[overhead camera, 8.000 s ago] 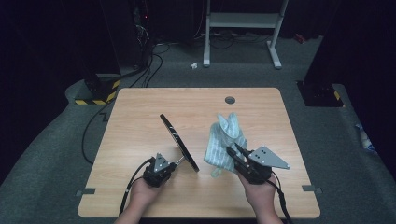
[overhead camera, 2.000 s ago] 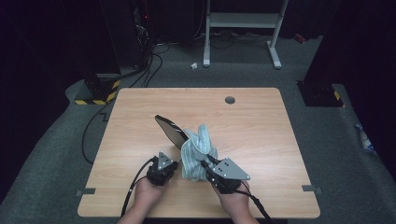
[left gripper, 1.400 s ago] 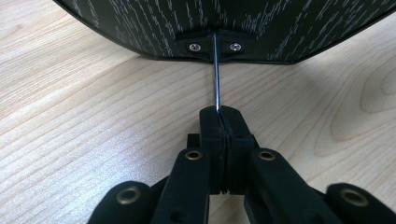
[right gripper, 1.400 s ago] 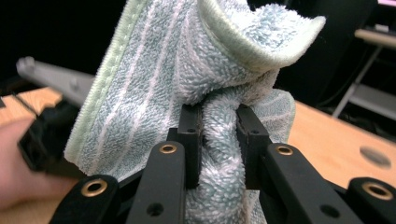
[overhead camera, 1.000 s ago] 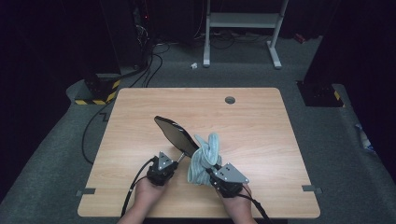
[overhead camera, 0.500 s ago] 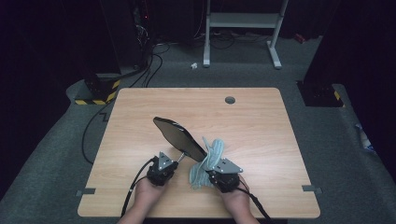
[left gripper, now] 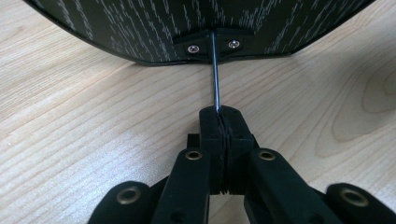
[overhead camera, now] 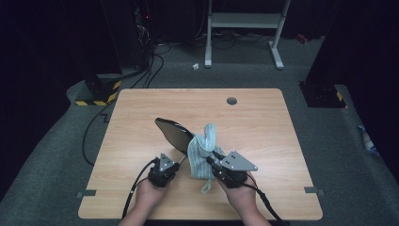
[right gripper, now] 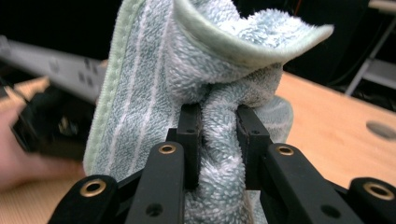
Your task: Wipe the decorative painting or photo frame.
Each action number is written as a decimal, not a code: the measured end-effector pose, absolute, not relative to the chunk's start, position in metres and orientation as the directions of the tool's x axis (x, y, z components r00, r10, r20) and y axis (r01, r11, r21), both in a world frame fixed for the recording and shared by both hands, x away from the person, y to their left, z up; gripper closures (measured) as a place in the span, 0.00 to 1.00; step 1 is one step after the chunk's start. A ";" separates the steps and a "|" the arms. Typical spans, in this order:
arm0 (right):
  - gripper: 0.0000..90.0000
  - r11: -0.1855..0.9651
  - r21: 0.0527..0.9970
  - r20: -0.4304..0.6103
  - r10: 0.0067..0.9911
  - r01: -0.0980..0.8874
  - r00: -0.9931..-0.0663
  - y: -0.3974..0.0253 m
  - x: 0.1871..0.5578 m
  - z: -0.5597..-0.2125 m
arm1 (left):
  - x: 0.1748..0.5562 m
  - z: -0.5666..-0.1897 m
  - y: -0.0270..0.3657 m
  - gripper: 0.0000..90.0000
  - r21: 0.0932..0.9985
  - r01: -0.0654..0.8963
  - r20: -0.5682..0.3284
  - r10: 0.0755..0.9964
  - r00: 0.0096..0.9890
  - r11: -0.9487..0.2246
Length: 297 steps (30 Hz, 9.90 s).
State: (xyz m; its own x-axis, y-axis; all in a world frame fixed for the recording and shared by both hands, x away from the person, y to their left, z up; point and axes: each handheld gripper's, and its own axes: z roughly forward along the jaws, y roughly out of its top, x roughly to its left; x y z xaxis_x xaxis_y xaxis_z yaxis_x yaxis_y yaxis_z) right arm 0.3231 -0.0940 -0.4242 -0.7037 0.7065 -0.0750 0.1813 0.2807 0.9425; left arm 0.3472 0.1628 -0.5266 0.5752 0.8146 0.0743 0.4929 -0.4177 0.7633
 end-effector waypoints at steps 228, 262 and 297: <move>0.83 0.246 0.925 -0.110 0.903 0.289 -0.416 -0.206 0.420 -0.413 | 0.343 -0.527 0.166 0.97 0.766 0.472 0.075 0.791 0.607 -0.435; 0.75 0.289 0.767 -0.134 0.945 0.573 -0.298 -0.254 0.382 -0.517 | 0.343 -0.527 0.166 0.96 0.766 0.471 0.076 0.790 0.609 -0.437; 0.49 0.300 0.847 -0.067 0.879 0.439 -0.472 -0.199 0.341 -0.472 | 0.345 -0.527 0.171 0.77 0.769 0.496 0.051 0.811 0.582 -0.404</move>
State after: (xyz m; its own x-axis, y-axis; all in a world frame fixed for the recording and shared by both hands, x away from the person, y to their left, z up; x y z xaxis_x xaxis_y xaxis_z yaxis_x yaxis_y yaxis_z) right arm 0.3407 -0.1989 -0.4725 -0.4720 0.8790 -0.0669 0.4387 0.3001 0.8470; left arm 0.3448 0.1710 -0.5267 0.5823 0.8114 0.0508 0.4955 -0.4038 0.7690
